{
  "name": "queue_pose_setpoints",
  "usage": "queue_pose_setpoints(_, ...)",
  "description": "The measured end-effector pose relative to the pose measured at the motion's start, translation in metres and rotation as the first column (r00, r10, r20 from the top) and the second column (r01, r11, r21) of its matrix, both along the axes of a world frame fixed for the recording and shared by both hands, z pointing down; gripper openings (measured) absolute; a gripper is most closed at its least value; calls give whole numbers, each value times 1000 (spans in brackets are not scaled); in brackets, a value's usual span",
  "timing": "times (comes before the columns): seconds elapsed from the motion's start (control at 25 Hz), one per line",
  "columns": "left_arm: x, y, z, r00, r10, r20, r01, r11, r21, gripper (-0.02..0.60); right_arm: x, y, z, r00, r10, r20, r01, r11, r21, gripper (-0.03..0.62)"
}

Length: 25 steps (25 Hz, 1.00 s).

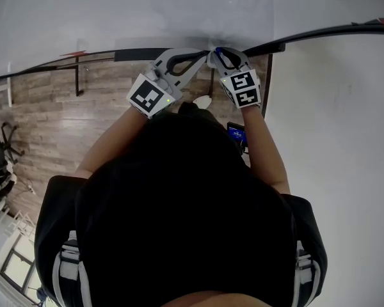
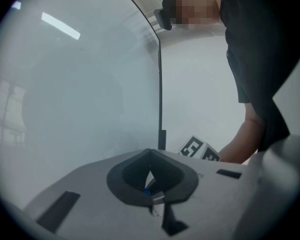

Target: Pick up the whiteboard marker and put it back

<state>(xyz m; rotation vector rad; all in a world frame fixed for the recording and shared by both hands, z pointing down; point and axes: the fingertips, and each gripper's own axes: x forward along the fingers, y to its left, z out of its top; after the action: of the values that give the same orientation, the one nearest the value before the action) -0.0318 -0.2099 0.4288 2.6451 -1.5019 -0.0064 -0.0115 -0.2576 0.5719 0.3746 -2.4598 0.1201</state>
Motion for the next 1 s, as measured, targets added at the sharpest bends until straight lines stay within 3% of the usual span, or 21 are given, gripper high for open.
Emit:
queue_pose_setpoints(0.64,-12,4,4,999,-39,16,39,999,-26,5,-5,6,31,994,-64,-89,60,997,-51,67)
queue_pose_setpoints(1.0,-13,-1,9,1000,-22,19,22,999,-32,5,2,3,29,999,-26,-46,21,994,-110,101)
